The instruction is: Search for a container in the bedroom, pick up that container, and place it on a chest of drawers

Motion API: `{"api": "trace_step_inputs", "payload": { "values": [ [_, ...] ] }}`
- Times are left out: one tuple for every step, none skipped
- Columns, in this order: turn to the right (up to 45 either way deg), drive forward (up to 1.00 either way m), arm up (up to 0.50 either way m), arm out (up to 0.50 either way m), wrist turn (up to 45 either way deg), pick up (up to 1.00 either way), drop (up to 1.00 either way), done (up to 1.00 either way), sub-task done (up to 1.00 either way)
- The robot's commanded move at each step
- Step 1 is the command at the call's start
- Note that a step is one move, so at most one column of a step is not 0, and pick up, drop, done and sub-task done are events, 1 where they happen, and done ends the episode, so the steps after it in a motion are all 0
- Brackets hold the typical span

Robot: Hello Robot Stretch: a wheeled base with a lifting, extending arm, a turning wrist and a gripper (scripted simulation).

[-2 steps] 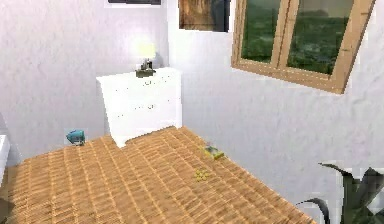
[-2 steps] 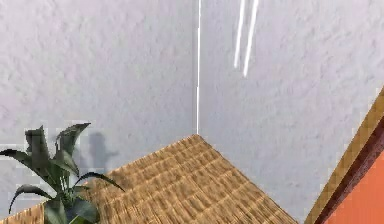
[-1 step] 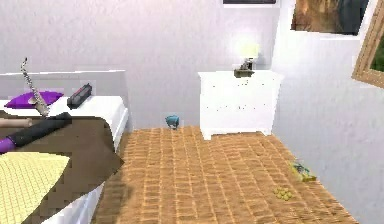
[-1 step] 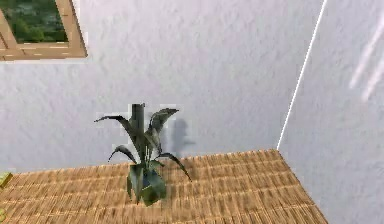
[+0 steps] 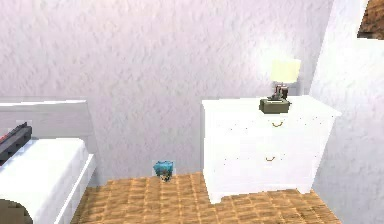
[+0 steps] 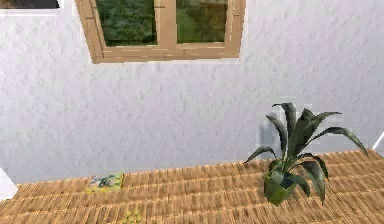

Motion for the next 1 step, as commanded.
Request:
{"api": "trace_step_inputs", "payload": {
  "values": [
    [-3.0,0.00,0.00,0.00,0.0,0.00,0.00,0.00,0.00]
  ]
}}
